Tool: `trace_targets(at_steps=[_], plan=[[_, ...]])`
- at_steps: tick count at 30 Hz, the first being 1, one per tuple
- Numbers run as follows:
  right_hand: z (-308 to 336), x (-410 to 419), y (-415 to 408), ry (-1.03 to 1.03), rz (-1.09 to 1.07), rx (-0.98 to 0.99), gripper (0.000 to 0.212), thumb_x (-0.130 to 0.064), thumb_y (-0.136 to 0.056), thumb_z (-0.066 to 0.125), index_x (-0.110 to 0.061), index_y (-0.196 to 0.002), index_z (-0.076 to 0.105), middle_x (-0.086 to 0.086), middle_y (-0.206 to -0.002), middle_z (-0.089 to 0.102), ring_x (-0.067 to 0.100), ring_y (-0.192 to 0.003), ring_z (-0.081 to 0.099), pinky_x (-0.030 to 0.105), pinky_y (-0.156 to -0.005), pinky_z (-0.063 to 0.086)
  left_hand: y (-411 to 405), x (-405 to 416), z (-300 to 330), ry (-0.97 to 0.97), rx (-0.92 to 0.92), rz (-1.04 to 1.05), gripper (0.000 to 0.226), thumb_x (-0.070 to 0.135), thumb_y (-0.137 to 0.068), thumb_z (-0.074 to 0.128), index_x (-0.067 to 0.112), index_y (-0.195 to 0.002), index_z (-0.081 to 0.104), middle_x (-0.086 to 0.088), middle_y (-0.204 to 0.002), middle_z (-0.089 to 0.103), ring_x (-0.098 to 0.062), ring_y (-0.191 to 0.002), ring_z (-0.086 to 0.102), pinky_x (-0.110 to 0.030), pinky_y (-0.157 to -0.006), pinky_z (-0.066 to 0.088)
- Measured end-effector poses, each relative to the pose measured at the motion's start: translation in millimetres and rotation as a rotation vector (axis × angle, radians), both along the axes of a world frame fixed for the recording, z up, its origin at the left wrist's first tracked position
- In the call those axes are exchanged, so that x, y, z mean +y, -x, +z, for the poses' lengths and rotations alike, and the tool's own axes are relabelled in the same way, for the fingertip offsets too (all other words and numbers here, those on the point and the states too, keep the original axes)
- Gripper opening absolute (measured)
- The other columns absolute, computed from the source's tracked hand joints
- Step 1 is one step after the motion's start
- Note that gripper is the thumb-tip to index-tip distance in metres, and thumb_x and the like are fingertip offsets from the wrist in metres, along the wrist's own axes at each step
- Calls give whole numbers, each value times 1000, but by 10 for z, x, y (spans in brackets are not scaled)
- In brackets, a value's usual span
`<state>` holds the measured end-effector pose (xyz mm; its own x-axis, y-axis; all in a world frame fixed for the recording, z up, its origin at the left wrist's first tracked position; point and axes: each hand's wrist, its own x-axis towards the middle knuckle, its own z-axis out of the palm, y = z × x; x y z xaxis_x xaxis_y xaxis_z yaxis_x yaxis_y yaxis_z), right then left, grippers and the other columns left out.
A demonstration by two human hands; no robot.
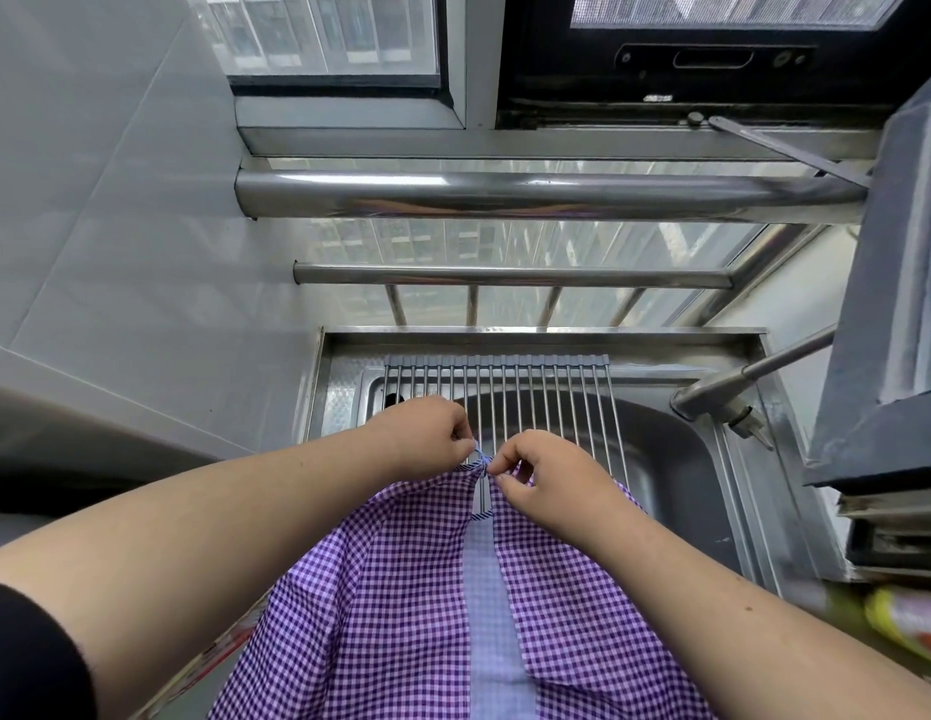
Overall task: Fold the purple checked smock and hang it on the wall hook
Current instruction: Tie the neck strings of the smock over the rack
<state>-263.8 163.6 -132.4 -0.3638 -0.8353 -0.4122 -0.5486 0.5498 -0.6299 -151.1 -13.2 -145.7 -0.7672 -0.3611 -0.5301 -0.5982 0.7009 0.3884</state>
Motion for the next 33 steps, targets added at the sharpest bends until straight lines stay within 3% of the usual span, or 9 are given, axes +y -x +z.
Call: trace_targets(at_steps=[4,8,10,13,17,22,25,29,33], plan=[[-19,28,13,-4,-31,-53,6,-33,-95,66,-36,-90,69,-17,-94,68,3,-87,65,27,-78,57,15,-7,-18,-23,-14,19,17,42,-98,61,29,-101,70,14,-96,66,-5,-85,64,-32,-79,59],[-198,43,114,8,-206,-32,15,-25,-100,57,-34,-94,67,-16,-105,64,3,-96,61,30,-87,53,5,-35,-39,-76,19,89,27,34,-97,64,28,-123,61,13,-102,63,-3,-90,61,-22,-73,49],[-327,82,203,-74,-262,47,20,-19,-100,55,-34,-104,68,-12,-122,61,10,-111,59,38,-99,52,-32,-63,-71,-96,-6,132,40,32,-97,63,26,-136,53,8,-110,64,-8,-96,63,-27,-82,54],[-482,202,320,-264,-277,133,32,-20,-99,54,-37,-124,64,-4,-141,56,19,-125,55,47,-109,48,-142,-106,-158,-46,-134,113,41,37,-101,56,22,-139,54,0,-126,65,-16,-104,63,-32,-90,54],[-588,369,387,-384,-274,129,42,-21,-100,49,-36,-139,55,-2,-147,54,21,-127,56,50,-114,43,-331,-150,-290,-7,-302,78,48,47,-106,44,18,-142,54,-5,-139,61,-22,-117,60,-40,-103,51],[-628,438,418,-448,-291,205,46,-27,-98,51,-33,-144,50,-4,-145,56,21,-124,59,50,-111,38,-484,-228,-353,-74,-468,100,53,37,-100,44,17,-149,48,-7,-148,56,-25,-127,56,-42,-109,46],[-632,445,435,-474,-296,216,46,-35,-96,54,-31,-142,50,-4,-138,60,22,-121,60,48,-107,39,-535,-229,-332,-73,-564,23,47,36,-99,46,16,-141,57,-6,-140,61,-24,-123,59,-40,-107,48],[-645,458,462,-550,-215,257,21,-35,-97,49,-31,-115,59,-10,-108,67,17,-100,63,44,-92,37,-591,-213,-377,-60,-589,11,41,35,-102,45,17,-135,62,-5,-132,65,-23,-117,61,-39,-105,50],[-612,546,444,-521,-159,270,12,-39,-104,46,-31,-105,56,-14,-92,62,15,-90,61,46,-102,40,-635,-160,-328,-67,-524,55,40,35,-108,39,17,-140,54,-5,-137,62,-24,-118,59,-40,-106,47]])
